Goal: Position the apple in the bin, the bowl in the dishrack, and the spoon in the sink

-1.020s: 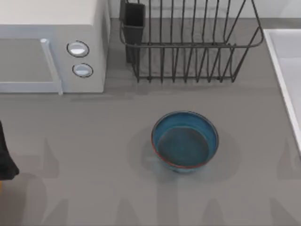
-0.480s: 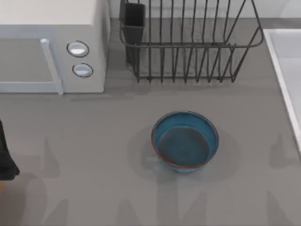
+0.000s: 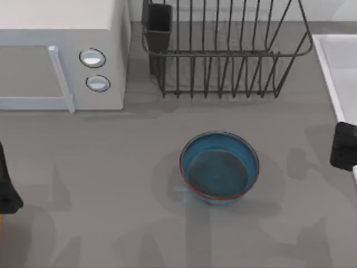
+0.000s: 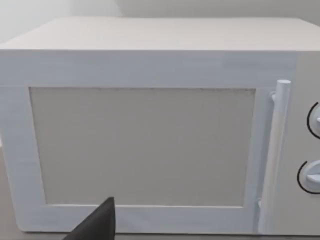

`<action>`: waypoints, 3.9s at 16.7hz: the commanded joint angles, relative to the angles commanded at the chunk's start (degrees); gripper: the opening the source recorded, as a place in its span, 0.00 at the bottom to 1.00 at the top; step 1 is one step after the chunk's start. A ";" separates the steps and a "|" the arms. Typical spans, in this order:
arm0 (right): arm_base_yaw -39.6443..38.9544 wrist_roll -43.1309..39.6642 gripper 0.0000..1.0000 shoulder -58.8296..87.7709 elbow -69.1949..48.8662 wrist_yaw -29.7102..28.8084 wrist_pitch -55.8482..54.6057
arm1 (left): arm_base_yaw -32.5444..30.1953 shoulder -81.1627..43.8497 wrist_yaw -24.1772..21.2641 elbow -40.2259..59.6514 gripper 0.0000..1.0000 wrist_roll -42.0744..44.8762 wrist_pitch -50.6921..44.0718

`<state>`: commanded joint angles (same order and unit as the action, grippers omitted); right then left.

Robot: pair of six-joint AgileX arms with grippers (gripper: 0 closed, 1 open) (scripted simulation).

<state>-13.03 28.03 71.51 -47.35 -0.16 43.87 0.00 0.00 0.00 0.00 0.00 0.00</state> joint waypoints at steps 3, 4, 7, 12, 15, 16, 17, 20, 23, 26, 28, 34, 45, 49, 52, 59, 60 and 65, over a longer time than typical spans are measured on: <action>-4.47 3.41 1.00 17.39 -12.83 0.47 10.67 | 0.00 0.00 0.00 0.00 1.00 0.00 0.00; -5.98 4.10 1.00 22.31 -17.14 0.59 13.76 | 0.00 0.00 0.00 0.00 1.00 0.00 0.00; -10.36 5.02 1.00 33.82 -29.82 0.71 21.33 | 0.00 0.00 0.00 0.00 1.00 0.00 0.00; -16.12 4.19 1.00 42.29 -46.48 0.31 28.30 | 0.00 0.00 0.00 0.00 1.00 0.00 0.00; -17.61 3.62 1.00 42.91 -50.41 0.07 29.54 | 0.00 0.00 0.00 0.00 1.00 0.00 0.00; -17.65 3.60 1.00 42.91 -50.52 0.06 29.58 | 0.00 0.00 0.00 0.00 1.00 0.00 0.00; -17.65 3.60 1.00 42.91 -50.52 0.06 29.58 | 0.00 0.00 0.00 0.00 1.00 0.00 0.00; -17.37 3.65 1.00 42.71 -50.42 0.10 29.46 | 0.00 0.00 0.00 0.00 1.00 0.00 0.00; -17.52 3.51 1.00 43.30 -48.35 0.06 27.23 | 0.00 0.00 0.00 0.00 1.00 0.00 0.00; -17.61 3.59 1.00 45.03 -43.14 0.05 19.91 | 0.00 0.00 0.00 0.00 1.00 0.00 0.00; -17.67 3.68 1.00 46.39 -39.22 0.04 14.11 | 0.00 0.00 0.00 0.00 1.00 0.00 0.00; -17.80 3.82 1.00 48.05 -34.78 0.02 8.71 | 0.00 0.00 0.00 0.00 1.00 0.00 0.00; -17.80 3.82 0.25 48.05 -34.78 0.02 8.71 | 0.00 0.00 0.00 0.00 1.00 0.00 0.00; -17.80 3.82 0.00 48.05 -34.78 0.02 8.71 | 0.00 0.00 0.00 0.00 1.00 0.00 0.00; -17.80 3.82 0.00 48.05 -34.78 0.02 8.71 | 0.00 0.00 0.00 0.00 1.00 0.00 0.00; -17.81 3.81 0.00 47.82 -35.72 0.02 9.69 | 0.00 0.00 0.00 0.00 1.00 0.00 0.00; -17.82 3.83 0.00 47.54 -36.97 0.04 11.04 | 0.00 0.00 0.00 0.00 1.00 0.00 0.00; -17.63 3.84 0.00 44.79 -46.02 0.04 23.94 | 0.00 0.00 0.00 0.00 1.00 0.00 0.00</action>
<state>-30.66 31.87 116.31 -93.37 -0.12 67.80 0.00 0.00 0.00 0.00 0.00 0.00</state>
